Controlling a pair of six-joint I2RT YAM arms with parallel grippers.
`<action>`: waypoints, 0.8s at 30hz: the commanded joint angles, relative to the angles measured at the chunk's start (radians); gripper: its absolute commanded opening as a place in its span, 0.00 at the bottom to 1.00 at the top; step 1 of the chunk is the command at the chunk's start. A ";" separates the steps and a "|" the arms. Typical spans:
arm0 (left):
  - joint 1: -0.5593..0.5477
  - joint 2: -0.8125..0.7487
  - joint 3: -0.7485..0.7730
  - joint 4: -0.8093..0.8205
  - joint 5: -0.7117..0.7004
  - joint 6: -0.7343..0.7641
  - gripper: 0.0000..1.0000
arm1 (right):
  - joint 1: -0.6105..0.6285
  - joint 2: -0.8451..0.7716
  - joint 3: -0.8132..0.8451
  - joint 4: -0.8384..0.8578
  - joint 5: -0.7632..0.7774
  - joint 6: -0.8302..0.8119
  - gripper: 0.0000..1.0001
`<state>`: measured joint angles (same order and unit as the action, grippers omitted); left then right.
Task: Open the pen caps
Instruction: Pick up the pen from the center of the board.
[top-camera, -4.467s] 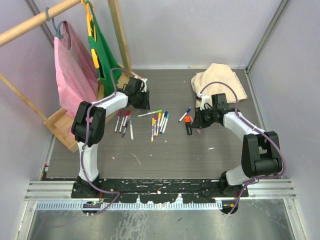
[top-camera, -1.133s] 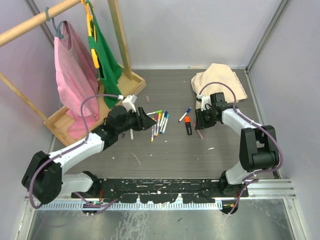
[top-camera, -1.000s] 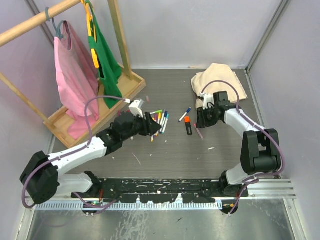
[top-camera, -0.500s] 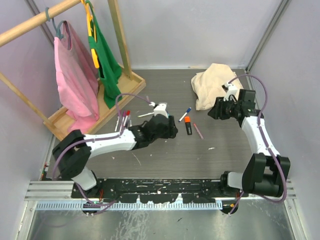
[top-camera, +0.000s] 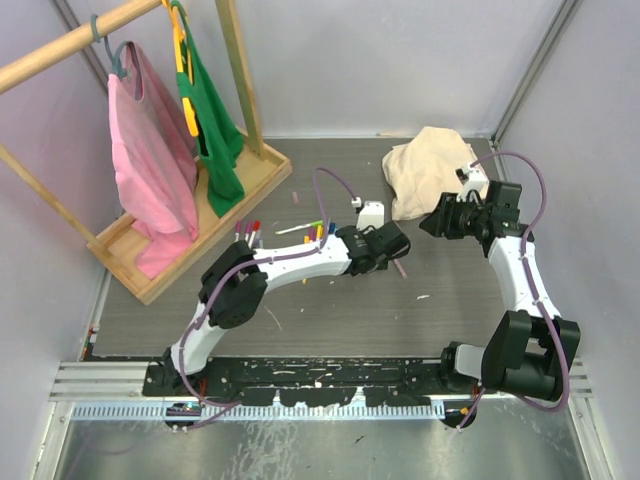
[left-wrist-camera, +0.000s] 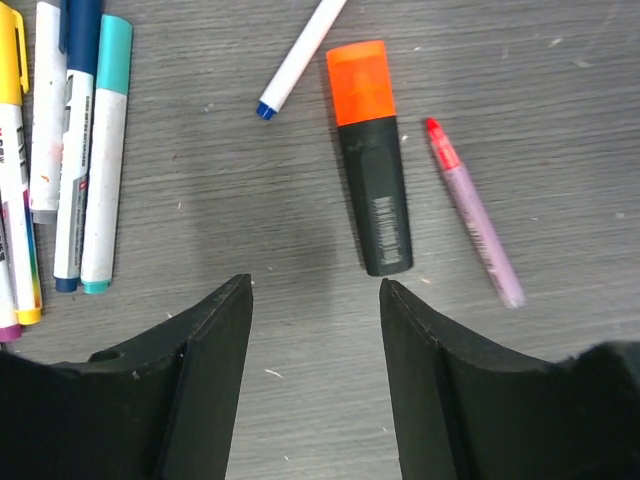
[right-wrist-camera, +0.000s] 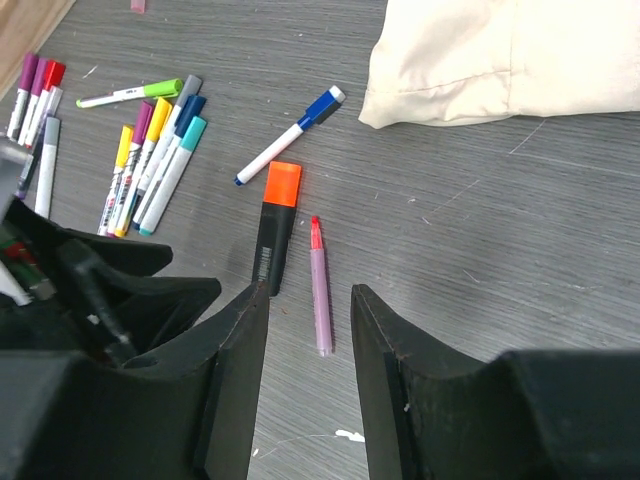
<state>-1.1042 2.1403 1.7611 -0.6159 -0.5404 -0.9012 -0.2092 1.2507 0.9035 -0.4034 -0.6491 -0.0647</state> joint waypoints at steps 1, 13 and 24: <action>0.004 0.056 0.099 -0.098 -0.043 0.032 0.55 | -0.012 -0.022 0.006 0.040 -0.011 0.020 0.44; 0.007 0.213 0.308 -0.103 -0.015 0.114 0.57 | -0.018 -0.018 0.006 0.040 -0.006 0.019 0.44; 0.031 0.281 0.370 -0.124 0.003 0.114 0.56 | -0.020 -0.020 0.006 0.040 -0.012 0.020 0.44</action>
<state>-1.0885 2.4187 2.0872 -0.7284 -0.5350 -0.7956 -0.2249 1.2507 0.9035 -0.4015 -0.6487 -0.0494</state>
